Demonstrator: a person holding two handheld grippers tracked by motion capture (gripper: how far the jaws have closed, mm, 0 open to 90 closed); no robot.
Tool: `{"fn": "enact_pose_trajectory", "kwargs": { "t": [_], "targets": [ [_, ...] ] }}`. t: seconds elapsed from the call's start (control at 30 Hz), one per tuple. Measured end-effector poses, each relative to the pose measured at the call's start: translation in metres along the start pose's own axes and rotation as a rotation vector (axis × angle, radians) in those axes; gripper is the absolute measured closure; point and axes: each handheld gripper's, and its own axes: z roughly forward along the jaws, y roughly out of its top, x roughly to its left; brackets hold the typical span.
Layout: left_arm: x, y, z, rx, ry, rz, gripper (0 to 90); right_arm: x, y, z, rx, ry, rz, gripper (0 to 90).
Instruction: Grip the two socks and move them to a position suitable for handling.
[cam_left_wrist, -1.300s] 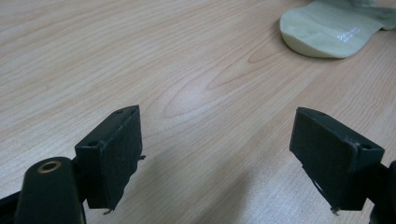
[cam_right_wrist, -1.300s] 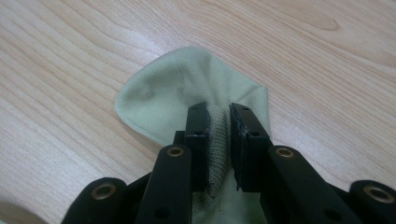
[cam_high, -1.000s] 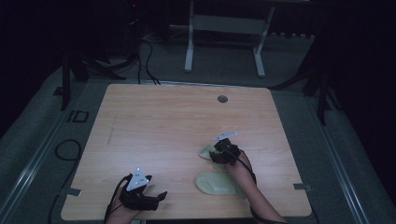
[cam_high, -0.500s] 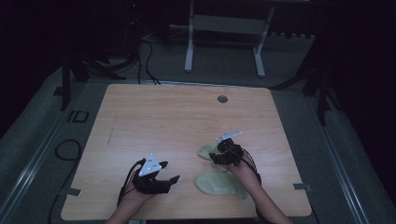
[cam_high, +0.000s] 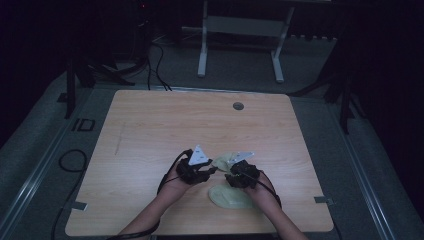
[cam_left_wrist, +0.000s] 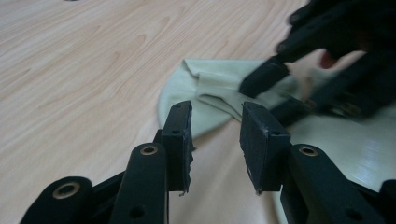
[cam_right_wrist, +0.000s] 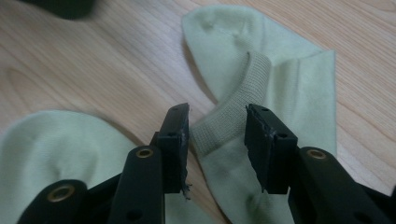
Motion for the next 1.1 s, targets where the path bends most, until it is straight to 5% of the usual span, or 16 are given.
{"fn": "enact_pose_trajectory", "kwargs": {
  "t": [0.37,0.43,0.57,0.73,0.77,1.1],
  "targets": [
    [0.015,-0.002,0.053,0.134,0.039,0.002,79.4,-0.001,-0.006,0.003,-0.009,0.018,-0.007,75.7],
    [0.018,0.000,0.055,0.128,0.033,-0.023,83.5,0.000,-0.005,0.003,-0.005,0.018,-0.026,79.9],
    [0.017,0.002,0.057,0.144,0.040,0.004,87.2,0.000,-0.003,0.004,0.000,0.017,-0.030,83.0],
    [0.017,0.001,0.056,0.140,0.043,-0.013,87.9,-0.005,0.002,-0.005,-0.029,0.017,-0.014,85.6],
    [0.016,-0.001,0.055,0.132,0.047,-0.020,88.4,-0.013,0.006,-0.019,-0.067,0.015,0.007,86.1],
    [0.016,-0.007,0.046,0.133,0.042,-0.031,88.4,-0.047,0.003,-0.052,-0.144,-0.007,0.084,86.7]
  ]
}}
